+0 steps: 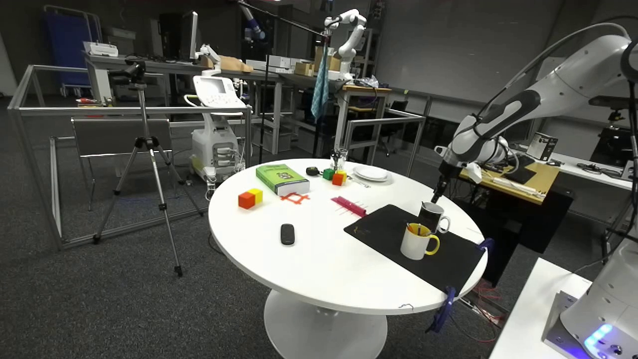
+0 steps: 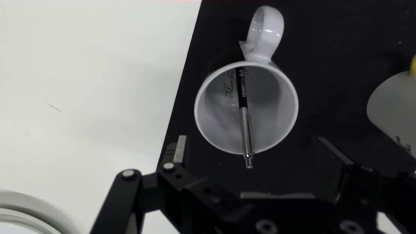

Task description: Move the pen from the right cup to the left cup

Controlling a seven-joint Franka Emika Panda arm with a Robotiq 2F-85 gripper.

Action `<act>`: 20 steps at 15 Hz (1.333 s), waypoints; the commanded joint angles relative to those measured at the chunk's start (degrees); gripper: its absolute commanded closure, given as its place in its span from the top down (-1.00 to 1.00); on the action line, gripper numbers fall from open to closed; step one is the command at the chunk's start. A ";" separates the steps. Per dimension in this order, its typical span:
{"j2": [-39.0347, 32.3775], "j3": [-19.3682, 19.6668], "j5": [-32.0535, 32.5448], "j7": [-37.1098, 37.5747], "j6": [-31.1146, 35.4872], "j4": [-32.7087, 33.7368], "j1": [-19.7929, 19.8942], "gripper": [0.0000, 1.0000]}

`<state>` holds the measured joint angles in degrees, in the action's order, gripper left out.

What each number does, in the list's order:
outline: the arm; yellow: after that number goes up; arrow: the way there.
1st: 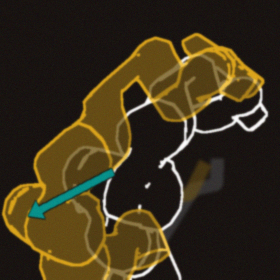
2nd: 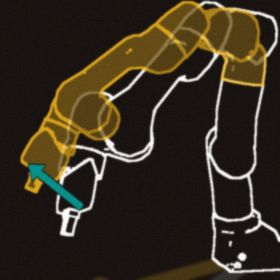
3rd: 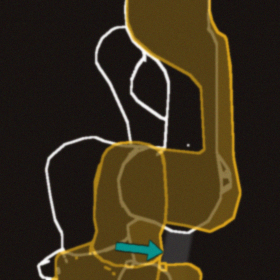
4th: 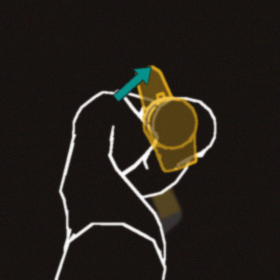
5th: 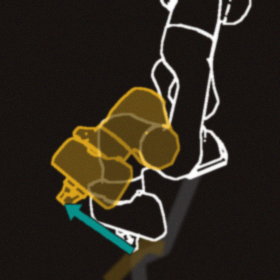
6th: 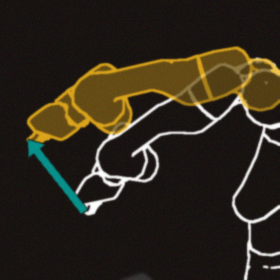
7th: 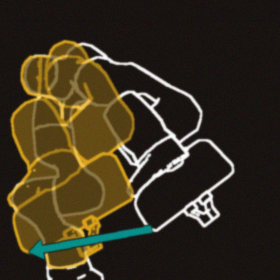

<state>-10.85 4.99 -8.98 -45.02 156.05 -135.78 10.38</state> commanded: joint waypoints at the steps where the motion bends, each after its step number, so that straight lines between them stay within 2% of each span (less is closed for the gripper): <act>1: -2.64 -2.72 -2.34 1.61 4.04 1.39 1.05 0.97; 5: -4.48 -4.82 -2.21 2.80 5.73 2.57 1.86 0.99; 10: -5.14 -5.77 -1.77 3.03 5.55 3.60 2.37 0.86; 12: -5.43 -6.01 -1.70 2.81 5.59 3.88 2.77 0.38; 13: -5.77 -6.07 -1.62 2.73 5.65 4.12 2.96 0.37; 16: -6.32 -6.22 -1.52 2.73 5.53 4.47 3.51 -0.07; 19: -6.56 -6.17 -1.25 2.74 5.55 4.62 3.72 -0.29; 20: -6.69 -6.24 -1.25 2.66 5.56 4.70 3.85 -0.64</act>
<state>-16.47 0.05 -10.30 -42.17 160.18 -132.10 12.60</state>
